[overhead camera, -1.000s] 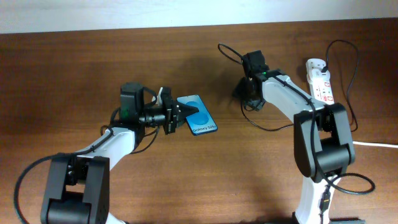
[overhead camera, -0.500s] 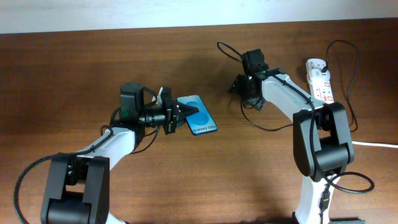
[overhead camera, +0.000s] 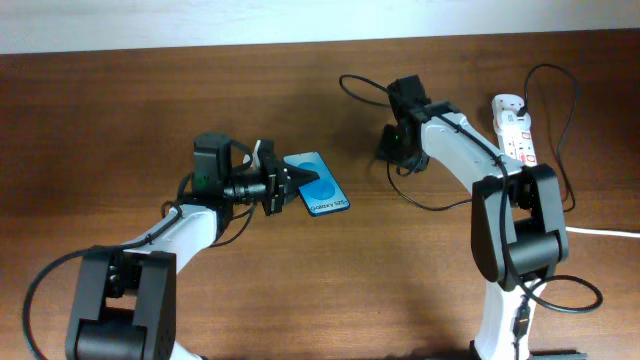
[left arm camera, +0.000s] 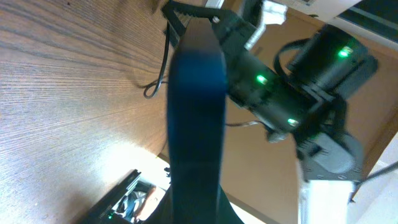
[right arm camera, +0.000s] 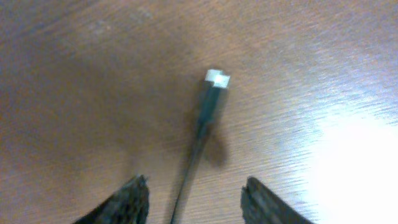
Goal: Plug charger to phone and switch on socket
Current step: 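Grasp the black USB-C cable end with the right gripper, then carry the cable plug toward the phone's bottom port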
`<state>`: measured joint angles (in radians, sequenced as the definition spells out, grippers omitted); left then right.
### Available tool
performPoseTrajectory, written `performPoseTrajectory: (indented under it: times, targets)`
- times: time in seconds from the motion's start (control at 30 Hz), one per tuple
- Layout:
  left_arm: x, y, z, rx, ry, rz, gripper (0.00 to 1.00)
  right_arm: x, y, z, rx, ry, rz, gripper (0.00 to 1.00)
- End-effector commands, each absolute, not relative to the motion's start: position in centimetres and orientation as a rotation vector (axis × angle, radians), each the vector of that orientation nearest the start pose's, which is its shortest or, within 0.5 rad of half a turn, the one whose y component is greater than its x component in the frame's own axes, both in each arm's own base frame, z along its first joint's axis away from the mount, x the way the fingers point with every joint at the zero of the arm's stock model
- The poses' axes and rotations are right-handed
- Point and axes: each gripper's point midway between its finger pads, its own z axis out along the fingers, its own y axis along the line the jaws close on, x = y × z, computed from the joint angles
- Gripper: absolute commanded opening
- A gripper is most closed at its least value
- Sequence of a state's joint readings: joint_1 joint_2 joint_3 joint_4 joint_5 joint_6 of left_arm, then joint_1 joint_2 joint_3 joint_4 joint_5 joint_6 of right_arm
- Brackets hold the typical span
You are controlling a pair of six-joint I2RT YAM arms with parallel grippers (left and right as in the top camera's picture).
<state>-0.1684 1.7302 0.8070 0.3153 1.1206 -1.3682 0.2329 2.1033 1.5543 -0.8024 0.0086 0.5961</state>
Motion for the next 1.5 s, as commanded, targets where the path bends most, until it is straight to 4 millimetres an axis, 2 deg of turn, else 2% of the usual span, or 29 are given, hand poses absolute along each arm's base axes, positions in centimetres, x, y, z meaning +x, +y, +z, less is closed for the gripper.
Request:
performPoseTrajectory:
  times: [0.0,0.03,0.1,0.13,0.23,0.33,0.53,0.7,0.73,0.77,0.8,0.83,0.9,0.93,1.03,1.07,1.13,1.17,1.2,1.27,1.3,1.37,1.4,1.47]
  targets:
    - [35.4,-21.8,13.9,-0.654,2.435,-1.979,0.0,46.0,9.3,6.2,0.469,2.807,-0.008,0.57]
    - [35.3,-21.8,13.9,-0.654,2.435,-1.979,0.0,46.1,9.3,6.9,0.467,2.807,-0.007,0.58]
    - [35.3,-21.8,13.9,-0.653,2.435,-1.98,0.0,46.1,9.7,7.1,0.46,2.812,-0.002,0.58]
    - [35.3,-21.8,13.9,-0.652,2.435,-1.98,0.0,46.0,10.0,6.7,0.451,2.821,-0.005,0.58]
    - [35.3,-21.8,13.9,-0.652,2.435,-1.981,0.0,45.3,11.3,3.8,0.408,2.885,-0.037,0.58]
    - [35.3,-21.8,13.9,-0.64,2.436,-1.983,0.0,44.9,11.5,1.6,0.408,2.927,-0.065,0.53]
    - [35.0,-21.9,14.1,-0.615,2.441,-2.004,0.0,45.4,11.6,0.9,0.411,2.917,-0.06,0.41]
    - [34.9,-22.0,14.1,-0.612,2.442,-2.008,0.0,45.6,11.7,0.9,0.411,2.909,-0.054,0.23]
    - [34.9,-22.0,14.1,-0.612,2.442,-2.008,0.0,45.6,11.7,0.9,0.411,2.909,-0.053,0.18]
    - [34.9,-22.0,14.1,-0.608,2.441,-2.007,0.0,45.7,11.7,0.9,0.41,2.907,-0.053,0.08]
    - [34.9,-22.0,14.1,-0.601,2.44,-2.006,0.0,45.7,11.7,0.9,0.41,2.908,-0.052,0.04]
    - [34.6,-22.1,14.4,-0.569,2.444,-2.027,0.0,45.6,11.7,1.3,0.394,2.908,-0.052,0.04]
    - [34.1,-22.2,14.6,-0.478,2.438,-2.044,0.0,45.0,11.5,2.6,0.395,2.913,-0.055,0.04]
    - [33.8,-22.2,14.7,-0.428,2.436,-2.057,0.0,44.6,11.4,4.1,0.385,2.911,-0.054,0.04]
    - [33.9,-22.1,14.6,-0.347,2.413,-2.069,0.0,42.0,10.7,11.1,0.272,2.888,-0.036,0.04]
    - [34.2,-21.9,14.8,-0.299,2.384,-2.081,0.0,40.5,10.7,14.4,0.213,2.871,0.009,0.04]
    - [34.7,-21.7,15.4,-0.235,2.349,-2.095,0.0,37.6,12.0,19.0,0.105,2.855,0.195,0.04]
    - [35.0,-21.8,16.1,-0.174,2.332,-2.119,0.0,34.8,12.7,22.4,0.039,2.828,0.316,0.04]
    - [35.1,-21.9,16.3,-0.142,2.325,-2.132,0.0,33.6,12.7,23.5,0.031,2.82,0.344,0.04]
    - [35.7,-22.2,17.7,-0.036,2.291,-2.153,0.0,28.8,13.6,27.2,-0.097,2.78,0.424,0.04]
    - [36.2,-22.3,18.8,-0.001,2.272,-2.152,0.0,26.2,14.8,28.9,-0.193,2.733,0.459,0.04]
    - [36.7,-22.4,19.8,0.041,2.252,-2.148,0.0,23.1,17.0,30.3,-0.351,2.653,0.521,0.04]
    - [37.0,-22.4,20.4,0.03,2.253,-2.155,0.0,21.9,18.1,30.2,-0.401,2.624,0.54,0.04]
    - [37.0,-22.4,20.5,0.014,2.259,-2.162,0.0,20.8,19.8,28.2,-0.383,2.599,0.536,0.04]
